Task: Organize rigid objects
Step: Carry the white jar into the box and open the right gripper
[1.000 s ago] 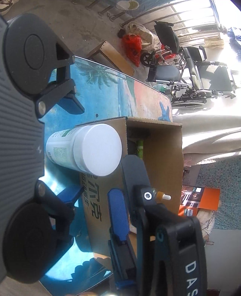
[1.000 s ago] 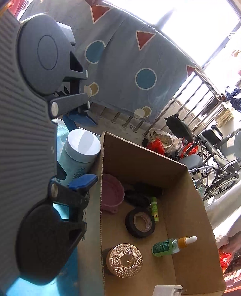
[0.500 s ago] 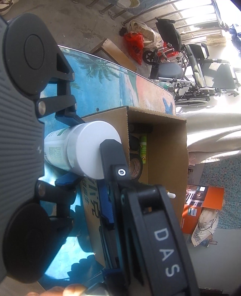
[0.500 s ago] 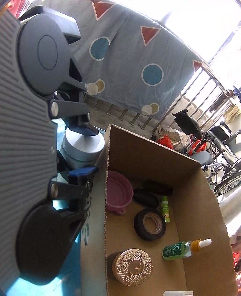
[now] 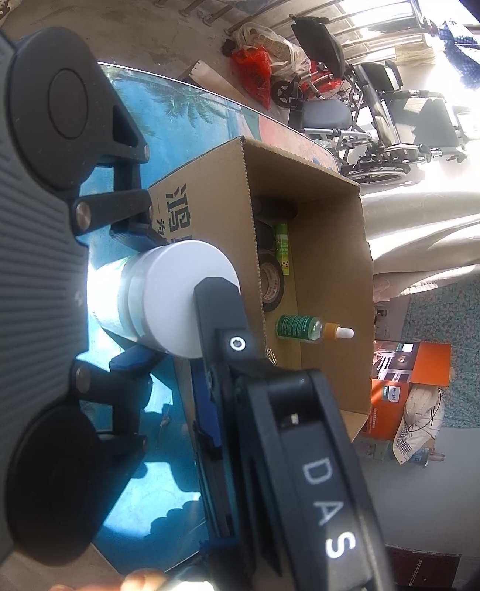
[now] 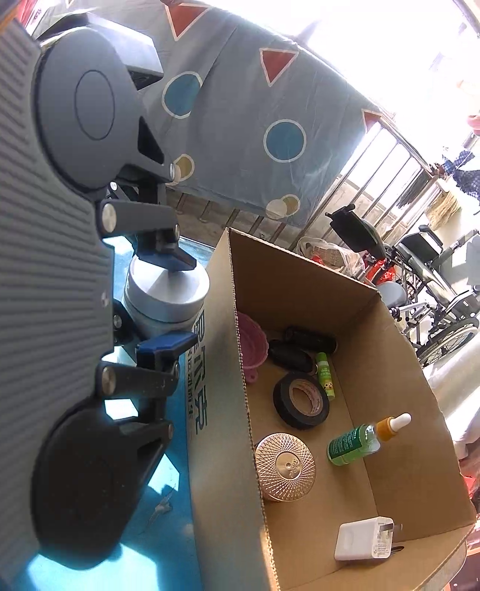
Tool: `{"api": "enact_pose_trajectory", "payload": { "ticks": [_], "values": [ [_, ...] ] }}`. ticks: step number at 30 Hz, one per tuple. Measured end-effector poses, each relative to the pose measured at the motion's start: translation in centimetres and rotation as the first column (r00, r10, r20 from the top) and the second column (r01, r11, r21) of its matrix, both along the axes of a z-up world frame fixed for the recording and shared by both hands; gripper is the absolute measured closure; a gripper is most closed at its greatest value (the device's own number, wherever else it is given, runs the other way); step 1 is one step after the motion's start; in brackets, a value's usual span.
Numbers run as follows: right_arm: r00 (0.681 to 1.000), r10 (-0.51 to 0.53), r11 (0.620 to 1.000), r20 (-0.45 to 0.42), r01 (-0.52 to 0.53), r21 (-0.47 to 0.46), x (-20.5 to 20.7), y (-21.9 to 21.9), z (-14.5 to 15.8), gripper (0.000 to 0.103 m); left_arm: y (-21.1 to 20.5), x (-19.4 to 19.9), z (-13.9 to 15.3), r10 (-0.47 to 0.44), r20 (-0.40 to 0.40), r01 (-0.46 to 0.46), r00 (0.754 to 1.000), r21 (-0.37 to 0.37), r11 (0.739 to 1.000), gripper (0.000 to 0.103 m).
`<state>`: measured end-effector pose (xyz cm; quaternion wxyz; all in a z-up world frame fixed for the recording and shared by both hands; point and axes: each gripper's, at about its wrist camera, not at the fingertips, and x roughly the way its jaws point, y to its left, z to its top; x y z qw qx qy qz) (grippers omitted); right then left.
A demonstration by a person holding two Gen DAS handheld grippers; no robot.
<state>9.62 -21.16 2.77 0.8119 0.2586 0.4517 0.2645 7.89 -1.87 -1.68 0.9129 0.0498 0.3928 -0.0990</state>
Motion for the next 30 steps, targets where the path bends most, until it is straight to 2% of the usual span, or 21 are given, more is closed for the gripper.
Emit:
{"api": "enact_pose_trajectory", "payload": {
  "ticks": [10,19,26,30],
  "values": [
    [0.999,0.003,1.0,0.032,-0.004,0.027,-1.7,-1.1,1.5,0.066,-0.5,-1.6,1.7,-0.007,0.041,0.006,0.999,0.022,1.0,0.049],
    [0.982,0.051,0.992,0.18,-0.07,0.101,-4.0,-0.7,7.5,0.065,0.0,-4.3,8.2,0.001,0.2,-0.015,0.98,0.072,0.997,0.049],
    [0.943,0.031,0.994,0.33,-0.062,0.085,-2.9,-2.5,13.8,0.064,-2.2,-1.4,13.4,-0.062,0.287,0.044,0.956,0.068,0.997,0.049],
    [0.932,-0.019,0.998,0.361,-0.004,0.065,-1.4,-5.3,15.6,0.064,-4.7,1.6,14.5,-0.118,0.278,0.109,0.953,0.049,0.993,0.049]
  ]
}}
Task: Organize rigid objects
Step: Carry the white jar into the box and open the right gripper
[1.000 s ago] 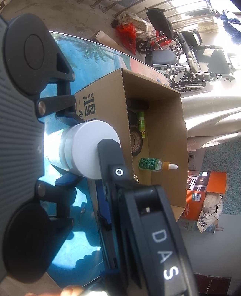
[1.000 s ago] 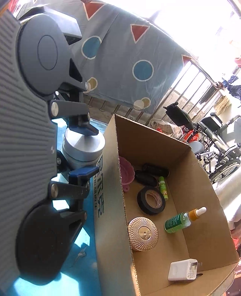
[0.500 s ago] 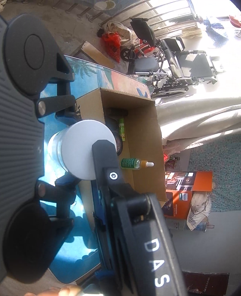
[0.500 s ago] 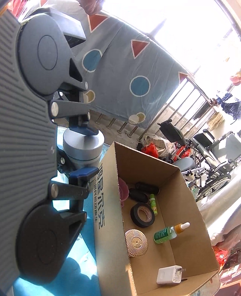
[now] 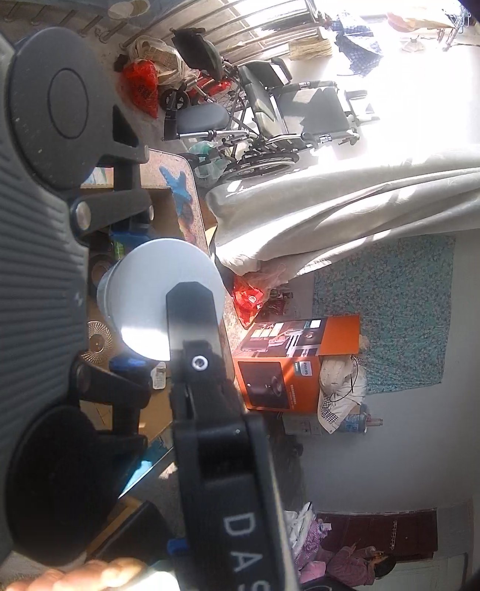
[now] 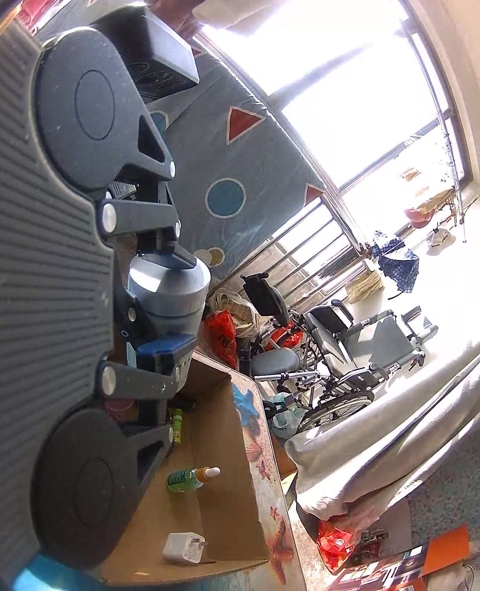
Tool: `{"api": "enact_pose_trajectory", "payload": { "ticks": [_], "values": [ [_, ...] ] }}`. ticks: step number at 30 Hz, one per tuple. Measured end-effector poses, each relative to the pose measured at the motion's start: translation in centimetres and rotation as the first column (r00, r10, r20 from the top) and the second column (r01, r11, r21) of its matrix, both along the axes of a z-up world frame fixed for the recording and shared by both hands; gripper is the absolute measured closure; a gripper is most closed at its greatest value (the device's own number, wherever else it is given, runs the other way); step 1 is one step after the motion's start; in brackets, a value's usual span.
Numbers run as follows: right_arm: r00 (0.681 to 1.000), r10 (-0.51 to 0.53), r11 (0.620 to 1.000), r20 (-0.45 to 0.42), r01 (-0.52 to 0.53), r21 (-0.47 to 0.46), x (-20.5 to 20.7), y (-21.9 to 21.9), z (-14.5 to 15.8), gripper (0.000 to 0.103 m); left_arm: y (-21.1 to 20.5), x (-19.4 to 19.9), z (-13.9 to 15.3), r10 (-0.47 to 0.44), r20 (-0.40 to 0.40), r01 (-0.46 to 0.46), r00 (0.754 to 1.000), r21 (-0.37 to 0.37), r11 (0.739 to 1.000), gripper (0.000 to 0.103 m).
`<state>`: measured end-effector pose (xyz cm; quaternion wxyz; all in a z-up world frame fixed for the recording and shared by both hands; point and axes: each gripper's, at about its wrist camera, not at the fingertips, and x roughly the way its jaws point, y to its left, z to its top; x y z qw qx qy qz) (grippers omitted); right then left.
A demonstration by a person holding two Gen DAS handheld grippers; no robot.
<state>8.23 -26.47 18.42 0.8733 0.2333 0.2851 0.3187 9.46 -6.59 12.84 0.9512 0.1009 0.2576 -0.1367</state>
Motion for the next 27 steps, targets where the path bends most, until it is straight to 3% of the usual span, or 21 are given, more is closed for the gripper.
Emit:
{"api": "enact_pose_trajectory", "payload": {
  "ticks": [6,13,17,27],
  "values": [
    [0.993,-0.097,0.995,-0.07,0.096,-0.014,3.9,-5.4,-2.0,0.063,-5.0,5.9,-2.4,-0.094,-0.102,0.095,0.99,0.0,0.996,0.049],
    [0.96,-0.158,0.987,-0.232,0.162,-0.003,8.1,-9.8,-9.2,0.063,-7.8,11.8,-8.5,-0.135,-0.294,0.137,0.946,-0.016,0.99,0.049],
    [0.945,-0.165,0.985,-0.282,0.172,-0.002,9.5,-10.6,-12.4,0.063,-8.4,13.7,-10.8,-0.136,-0.35,0.138,0.927,-0.018,0.99,0.049],
    [0.946,-0.174,0.984,-0.273,0.16,-0.072,12.1,-10.3,-15.6,0.061,-9.8,15.6,-14.1,-0.126,-0.42,0.141,0.899,0.006,0.99,0.049]
  ]
}}
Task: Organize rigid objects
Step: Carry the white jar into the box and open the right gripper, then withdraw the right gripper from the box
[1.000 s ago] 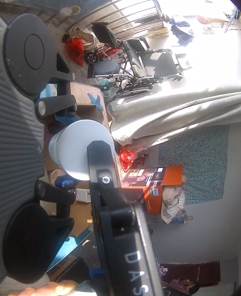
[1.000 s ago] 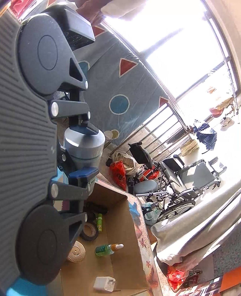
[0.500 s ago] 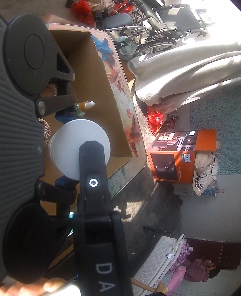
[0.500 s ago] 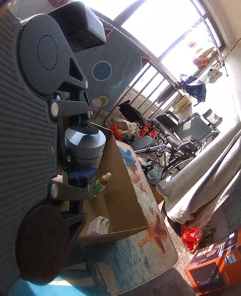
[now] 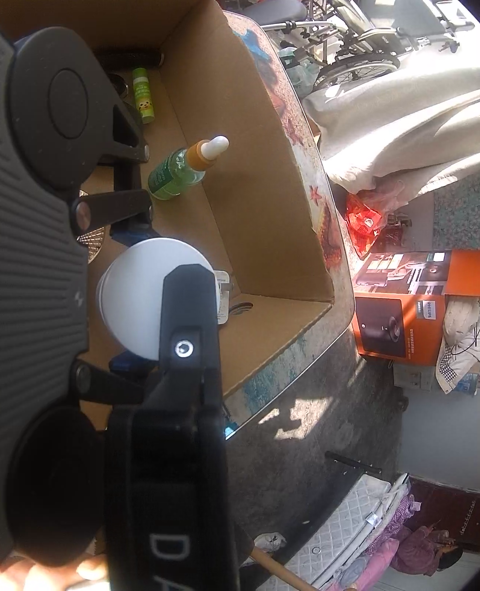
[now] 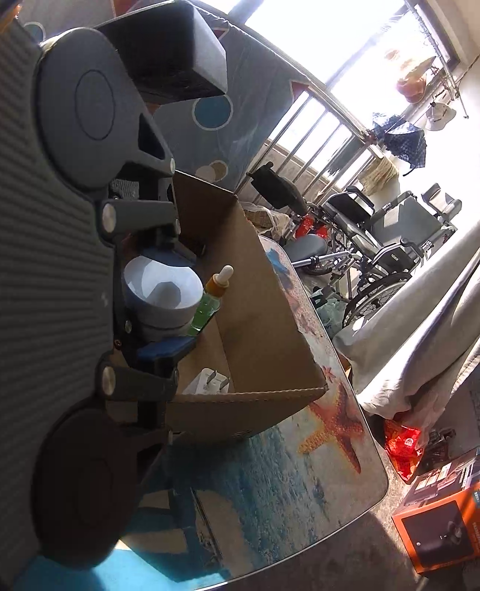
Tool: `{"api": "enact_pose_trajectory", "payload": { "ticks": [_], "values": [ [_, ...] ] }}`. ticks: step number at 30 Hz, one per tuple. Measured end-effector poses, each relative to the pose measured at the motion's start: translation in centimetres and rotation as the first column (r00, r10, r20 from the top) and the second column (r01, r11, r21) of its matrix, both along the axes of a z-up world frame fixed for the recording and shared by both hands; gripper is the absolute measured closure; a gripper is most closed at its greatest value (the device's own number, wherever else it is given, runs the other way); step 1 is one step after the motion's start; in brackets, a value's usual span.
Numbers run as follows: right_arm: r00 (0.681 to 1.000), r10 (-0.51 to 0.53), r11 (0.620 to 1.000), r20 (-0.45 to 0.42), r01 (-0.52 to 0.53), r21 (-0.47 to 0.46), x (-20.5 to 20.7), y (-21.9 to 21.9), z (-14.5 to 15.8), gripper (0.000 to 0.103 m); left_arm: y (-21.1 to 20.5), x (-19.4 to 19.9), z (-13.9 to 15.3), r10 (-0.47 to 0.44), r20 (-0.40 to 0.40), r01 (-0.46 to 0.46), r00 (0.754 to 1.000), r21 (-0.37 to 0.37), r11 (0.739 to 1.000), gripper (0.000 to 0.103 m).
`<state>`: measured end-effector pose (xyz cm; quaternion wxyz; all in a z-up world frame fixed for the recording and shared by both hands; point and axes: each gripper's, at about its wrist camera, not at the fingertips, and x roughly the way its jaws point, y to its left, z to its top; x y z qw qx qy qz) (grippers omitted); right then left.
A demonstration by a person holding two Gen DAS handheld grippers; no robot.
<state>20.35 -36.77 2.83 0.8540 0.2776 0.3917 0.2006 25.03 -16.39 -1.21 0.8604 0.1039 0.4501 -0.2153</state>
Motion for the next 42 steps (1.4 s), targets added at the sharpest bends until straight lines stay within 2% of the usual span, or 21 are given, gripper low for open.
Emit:
{"api": "enact_pose_trajectory", "payload": {
  "ticks": [3,6,7,10,15,18,23,24,26,29,33,38,40,42],
  "values": [
    [1.0,0.004,1.0,0.01,-0.004,-0.012,0.3,0.1,-0.2,0.061,-0.4,0.2,-0.8,0.006,-0.009,-0.005,1.0,0.019,1.0,0.049],
    [1.0,-0.002,1.0,0.015,0.002,-0.018,0.5,-0.1,-0.4,0.059,-0.3,0.3,-1.0,0.006,-0.022,-0.006,1.0,0.002,1.0,0.048],
    [1.0,-0.004,1.0,0.017,0.004,-0.014,0.5,-0.2,-0.4,0.058,-0.1,0.2,-0.8,0.002,-0.018,-0.002,1.0,-0.009,1.0,0.044],
    [1.0,-0.015,1.0,0.028,0.015,-0.007,0.0,-0.6,-0.3,0.054,-0.2,-0.2,-0.3,-0.004,0.015,0.004,1.0,0.018,1.0,0.028],
    [0.997,-0.048,0.999,0.063,0.047,0.018,-1.6,-1.3,0.8,0.049,0.5,-1.4,1.0,0.004,0.034,-0.004,0.999,-0.01,1.0,0.022],
    [0.992,-0.08,0.997,0.098,0.077,0.032,-3.0,-1.7,1.9,0.041,1.5,-3.0,2.5,0.0,0.07,0.003,0.998,-0.044,0.999,0.022],
    [0.974,-0.147,0.989,0.173,0.142,0.043,-6.6,-2.5,4.2,0.023,4.9,-7.1,5.9,0.024,0.135,-0.005,0.991,-0.14,0.99,0.011],
    [0.969,-0.16,0.987,0.191,0.155,0.04,-7.7,-2.6,4.8,0.022,5.5,-8.0,6.5,0.029,0.149,-0.006,0.988,-0.15,0.989,0.008],
    [0.958,-0.18,0.983,0.221,0.179,0.026,-9.6,-2.7,5.8,0.013,6.9,-9.8,7.5,0.048,0.187,-0.018,0.981,-0.159,0.987,0.002],
    [0.939,-0.207,0.974,0.274,0.223,-0.03,-12.3,-2.2,7.3,0.002,9.1,-12.3,9.0,0.108,0.235,-0.071,0.966,-0.162,0.984,0.0],
    [0.925,-0.208,0.945,0.319,0.274,-0.177,-15.6,-0.3,8.8,0.001,10.9,-13.8,9.7,0.232,0.261,-0.211,0.937,-0.107,0.972,0.0],
    [0.936,-0.181,0.88,0.302,0.291,-0.375,-17.5,3.6,8.6,0.001,13.1,-15.1,9.4,0.34,0.293,-0.341,0.894,-0.047,0.939,0.0],
    [0.938,-0.169,0.848,0.304,0.295,-0.44,-18.1,5.7,8.1,0.001,13.5,-15.3,8.9,0.352,0.298,-0.362,0.887,-0.022,0.932,0.0],
    [0.941,-0.154,0.826,0.301,0.29,-0.484,-18.2,7.3,7.4,0.001,13.6,-15.3,8.3,0.347,0.289,-0.361,0.892,-0.006,0.932,0.0]
  ]
}}
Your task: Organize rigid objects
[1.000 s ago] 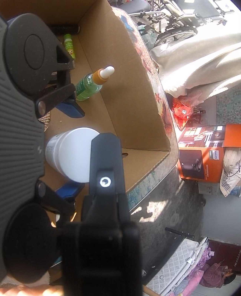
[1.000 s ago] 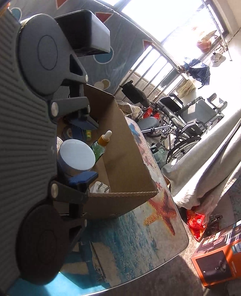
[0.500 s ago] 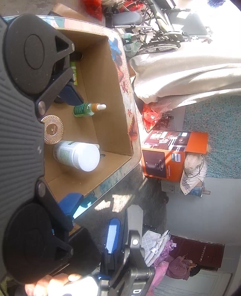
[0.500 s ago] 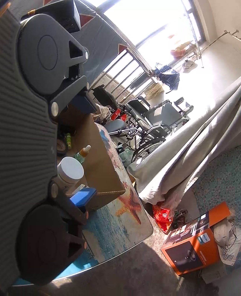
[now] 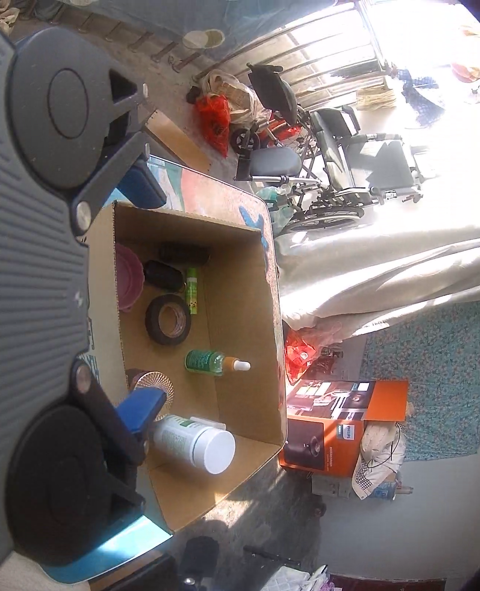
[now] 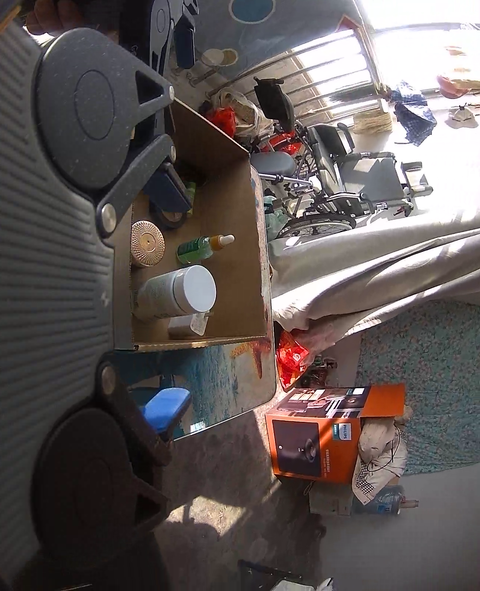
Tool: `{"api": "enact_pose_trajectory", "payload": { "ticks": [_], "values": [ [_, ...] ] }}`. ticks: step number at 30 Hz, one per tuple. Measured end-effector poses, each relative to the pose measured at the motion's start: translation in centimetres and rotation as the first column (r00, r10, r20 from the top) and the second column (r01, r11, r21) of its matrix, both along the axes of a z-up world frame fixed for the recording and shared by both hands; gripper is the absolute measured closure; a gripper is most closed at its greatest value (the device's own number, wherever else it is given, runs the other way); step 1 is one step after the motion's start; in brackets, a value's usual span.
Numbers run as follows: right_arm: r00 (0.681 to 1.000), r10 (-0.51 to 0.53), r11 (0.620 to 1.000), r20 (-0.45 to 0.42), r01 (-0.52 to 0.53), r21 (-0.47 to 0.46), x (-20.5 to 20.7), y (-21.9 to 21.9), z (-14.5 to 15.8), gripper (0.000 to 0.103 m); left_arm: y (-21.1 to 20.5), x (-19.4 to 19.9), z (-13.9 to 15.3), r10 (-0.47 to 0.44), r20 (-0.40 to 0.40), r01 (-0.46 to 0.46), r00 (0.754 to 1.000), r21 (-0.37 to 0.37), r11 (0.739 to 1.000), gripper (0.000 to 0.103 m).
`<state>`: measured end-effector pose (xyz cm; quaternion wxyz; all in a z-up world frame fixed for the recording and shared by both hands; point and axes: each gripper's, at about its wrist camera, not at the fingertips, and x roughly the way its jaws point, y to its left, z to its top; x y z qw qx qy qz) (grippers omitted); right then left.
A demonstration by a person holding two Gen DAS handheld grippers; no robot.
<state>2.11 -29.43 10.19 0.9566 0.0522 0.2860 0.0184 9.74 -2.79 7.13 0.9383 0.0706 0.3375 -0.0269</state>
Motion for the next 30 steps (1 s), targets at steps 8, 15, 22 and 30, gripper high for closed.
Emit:
{"api": "enact_pose_trajectory", "payload": {
  "ticks": [8,15,22,30],
  "values": [
    [0.992,0.007,0.999,-0.126,-0.013,-0.05,1.7,4.3,-2.6,0.001,1.1,0.4,-2.2,0.005,-0.103,-0.012,0.995,-0.068,0.998,0.0],
    [0.989,0.003,0.997,-0.151,-0.014,-0.073,3.2,5.5,-3.1,0.001,2.5,0.8,-2.3,0.019,-0.13,-0.039,0.991,-0.159,0.987,0.0],
    [0.987,0.0,0.997,-0.162,-0.013,-0.08,4.0,4.7,-3.8,0.001,2.2,1.0,-2.7,0.018,-0.154,-0.044,0.988,-0.169,0.985,0.0],
    [0.988,0.006,0.996,-0.153,-0.019,-0.084,4.2,4.8,-3.8,0.001,1.9,1.1,-2.7,0.027,-0.146,-0.05,0.989,-0.157,0.986,0.0]
  ]
}}
